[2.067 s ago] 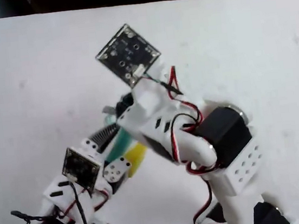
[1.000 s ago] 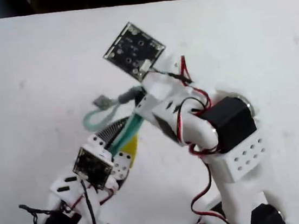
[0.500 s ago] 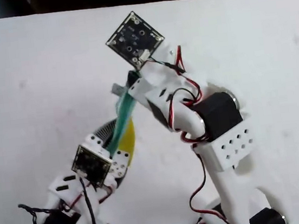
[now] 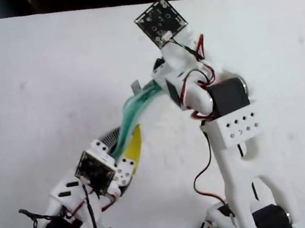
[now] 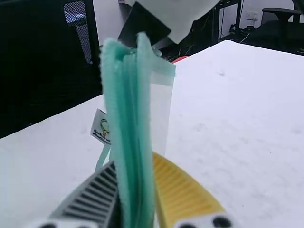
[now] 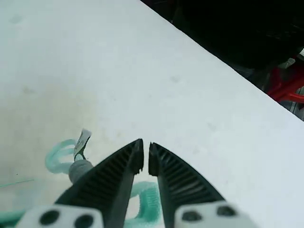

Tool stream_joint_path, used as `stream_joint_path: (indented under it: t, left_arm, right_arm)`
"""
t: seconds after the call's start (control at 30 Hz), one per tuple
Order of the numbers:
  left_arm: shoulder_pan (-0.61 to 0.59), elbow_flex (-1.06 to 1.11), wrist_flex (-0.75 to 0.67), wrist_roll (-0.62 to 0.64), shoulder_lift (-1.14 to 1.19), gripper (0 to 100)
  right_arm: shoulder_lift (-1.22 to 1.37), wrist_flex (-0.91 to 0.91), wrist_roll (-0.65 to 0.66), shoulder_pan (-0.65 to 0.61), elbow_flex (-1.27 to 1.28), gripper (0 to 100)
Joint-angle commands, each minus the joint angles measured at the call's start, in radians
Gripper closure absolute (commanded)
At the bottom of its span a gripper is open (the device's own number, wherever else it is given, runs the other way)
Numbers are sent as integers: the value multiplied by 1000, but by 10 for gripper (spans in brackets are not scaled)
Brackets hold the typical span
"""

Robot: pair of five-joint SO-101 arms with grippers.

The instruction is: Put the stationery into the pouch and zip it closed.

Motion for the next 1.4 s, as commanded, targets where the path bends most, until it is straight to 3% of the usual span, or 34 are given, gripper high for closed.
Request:
stream_joint_path:
  t: [0.0,0.17,0.33,0.63,0.8,1.0,1.13,1.27,1.37]
  left_arm:
    - [-4,-11,6,-9,-1,980]
    - [-67,-31,9,-3,-1,980]
    - [-90,-77,61,-2,-1,980]
    - [-82,-71,60,-2,-1,980]
    - [-82,-69,60,-2,-1,980]
    - [-82,-68,63,-3,-1,980]
    - [-82,-69,63,-3,-1,980]
    - [-90,-71,63,-3,-1,980]
    - [-90,-77,63,-3,-1,978]
  right_arm:
    - [7,-2,12,-15,17,981]
    - [18,-33,18,58,25,981]
    - [18,-148,112,173,127,981]
    - [4,-240,107,229,218,981]
    - [-104,-67,-80,171,55,980]
    - [-180,245,-103,-53,-169,861]
    - [-177,202,-110,-156,-203,876]
    - [-128,111,-110,-170,-153,973]
    - [-88,131,-110,-174,-123,971]
